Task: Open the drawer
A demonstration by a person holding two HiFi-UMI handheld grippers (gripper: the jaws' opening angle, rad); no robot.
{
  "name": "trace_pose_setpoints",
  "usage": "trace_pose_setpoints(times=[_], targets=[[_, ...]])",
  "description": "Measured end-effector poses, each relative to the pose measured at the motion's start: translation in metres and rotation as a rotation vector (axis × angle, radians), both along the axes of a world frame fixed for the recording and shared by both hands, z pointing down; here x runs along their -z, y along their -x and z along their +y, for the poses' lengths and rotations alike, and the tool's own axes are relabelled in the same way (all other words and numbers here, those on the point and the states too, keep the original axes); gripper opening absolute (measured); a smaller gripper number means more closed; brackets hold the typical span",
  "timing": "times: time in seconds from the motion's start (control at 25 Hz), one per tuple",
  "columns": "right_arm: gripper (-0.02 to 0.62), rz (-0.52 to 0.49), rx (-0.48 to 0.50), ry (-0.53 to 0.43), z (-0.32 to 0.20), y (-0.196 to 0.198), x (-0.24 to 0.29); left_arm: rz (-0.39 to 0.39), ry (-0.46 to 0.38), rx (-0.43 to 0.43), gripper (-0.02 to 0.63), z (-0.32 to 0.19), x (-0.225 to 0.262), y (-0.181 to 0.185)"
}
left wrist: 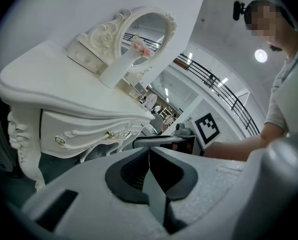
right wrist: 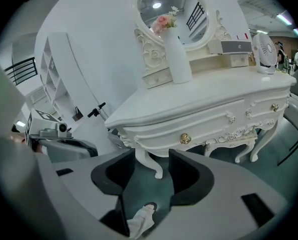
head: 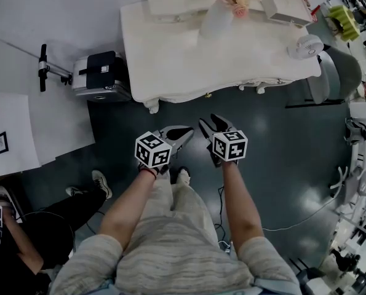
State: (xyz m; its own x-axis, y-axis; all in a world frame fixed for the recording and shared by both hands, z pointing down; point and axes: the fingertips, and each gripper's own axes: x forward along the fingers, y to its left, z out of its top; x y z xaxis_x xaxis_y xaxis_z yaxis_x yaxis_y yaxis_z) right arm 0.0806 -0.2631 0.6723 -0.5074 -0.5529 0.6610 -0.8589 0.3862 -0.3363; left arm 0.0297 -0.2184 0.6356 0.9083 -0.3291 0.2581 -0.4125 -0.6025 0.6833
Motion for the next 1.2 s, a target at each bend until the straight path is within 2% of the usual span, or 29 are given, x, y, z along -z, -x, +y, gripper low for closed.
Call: trace_pose_setpoints(times=[0.64, 1.2], targets=[[0.181, 0.093, -0.024, 0.061, -0.057, -0.018, -0.048, -0.036, 0.037, -0.035, 0.015, 0.000, -0.021, 0.010], [0.181, 0.229, -0.013, 0.107, -0.096, -0.029, -0.085, -0.046, 0.067, -0.039, 0.015, -0.005, -0.037, 0.024]])
